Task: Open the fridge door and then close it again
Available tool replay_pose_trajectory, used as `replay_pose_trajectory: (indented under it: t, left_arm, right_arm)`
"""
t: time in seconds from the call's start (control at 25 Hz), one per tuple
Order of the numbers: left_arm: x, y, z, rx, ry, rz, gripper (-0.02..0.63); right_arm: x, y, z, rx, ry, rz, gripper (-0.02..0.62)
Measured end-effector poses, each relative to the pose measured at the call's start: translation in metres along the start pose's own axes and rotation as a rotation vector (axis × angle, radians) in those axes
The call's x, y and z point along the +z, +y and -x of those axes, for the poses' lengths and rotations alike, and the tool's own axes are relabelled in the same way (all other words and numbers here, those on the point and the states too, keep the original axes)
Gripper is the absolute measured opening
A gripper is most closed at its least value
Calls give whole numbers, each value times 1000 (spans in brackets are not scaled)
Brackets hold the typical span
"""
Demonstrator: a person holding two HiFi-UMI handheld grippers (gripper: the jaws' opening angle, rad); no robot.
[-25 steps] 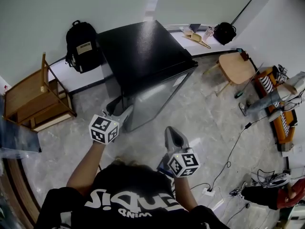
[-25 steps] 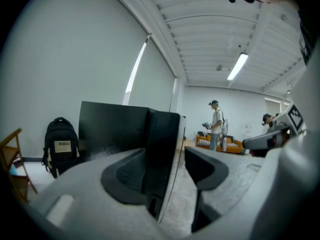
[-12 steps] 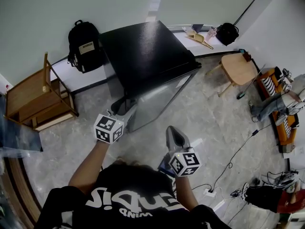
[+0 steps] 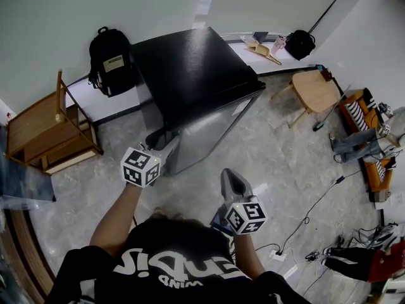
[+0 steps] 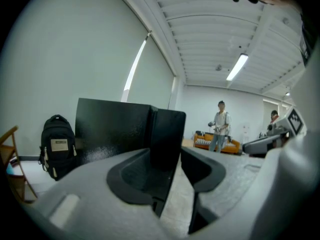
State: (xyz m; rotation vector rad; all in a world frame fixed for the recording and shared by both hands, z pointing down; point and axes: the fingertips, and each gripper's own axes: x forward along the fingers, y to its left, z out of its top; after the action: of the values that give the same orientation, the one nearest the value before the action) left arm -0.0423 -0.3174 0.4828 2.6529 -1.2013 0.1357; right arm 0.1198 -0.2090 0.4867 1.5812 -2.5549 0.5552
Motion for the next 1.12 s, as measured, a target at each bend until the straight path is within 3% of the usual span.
replay_pose_trajectory:
  t: [0.28,1.12]
  left_arm:
    - [-2,-2,2,-32,17,-15,183]
    - [-1,-2,2,1,9,4,179]
  right_arm:
    - [1,1,-4,5,-2,6,-3]
    - [-3,-8,-5,-6,10,-9,-3]
